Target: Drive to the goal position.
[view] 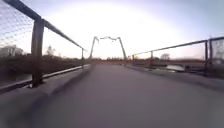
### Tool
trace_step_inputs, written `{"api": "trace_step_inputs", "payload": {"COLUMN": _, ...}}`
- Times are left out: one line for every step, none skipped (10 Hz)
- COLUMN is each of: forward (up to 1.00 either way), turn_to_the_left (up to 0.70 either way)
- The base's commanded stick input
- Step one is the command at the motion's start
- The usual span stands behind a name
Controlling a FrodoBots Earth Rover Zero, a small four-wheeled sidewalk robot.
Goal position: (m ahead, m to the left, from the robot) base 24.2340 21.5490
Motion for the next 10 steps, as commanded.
{"api": "trace_step_inputs", "payload": {"forward": 1.00, "turn_to_the_left": 0.01}}
{"api": "trace_step_inputs", "payload": {"forward": 1.00, "turn_to_the_left": 0.01}}
{"api": "trace_step_inputs", "payload": {"forward": 1.00, "turn_to_the_left": 0.01}}
{"api": "trace_step_inputs", "payload": {"forward": 1.00, "turn_to_the_left": 0.01}}
{"api": "trace_step_inputs", "payload": {"forward": 1.00, "turn_to_the_left": 0.01}}
{"api": "trace_step_inputs", "payload": {"forward": 1.00, "turn_to_the_left": -0.12}}
{"api": "trace_step_inputs", "payload": {"forward": 1.00, "turn_to_the_left": -0.25}}
{"api": "trace_step_inputs", "payload": {"forward": 1.00, "turn_to_the_left": -0.28}}
{"api": "trace_step_inputs", "payload": {"forward": 1.00, "turn_to_the_left": -0.36}}
{"api": "trace_step_inputs", "payload": {"forward": 1.00, "turn_to_the_left": -0.33}}
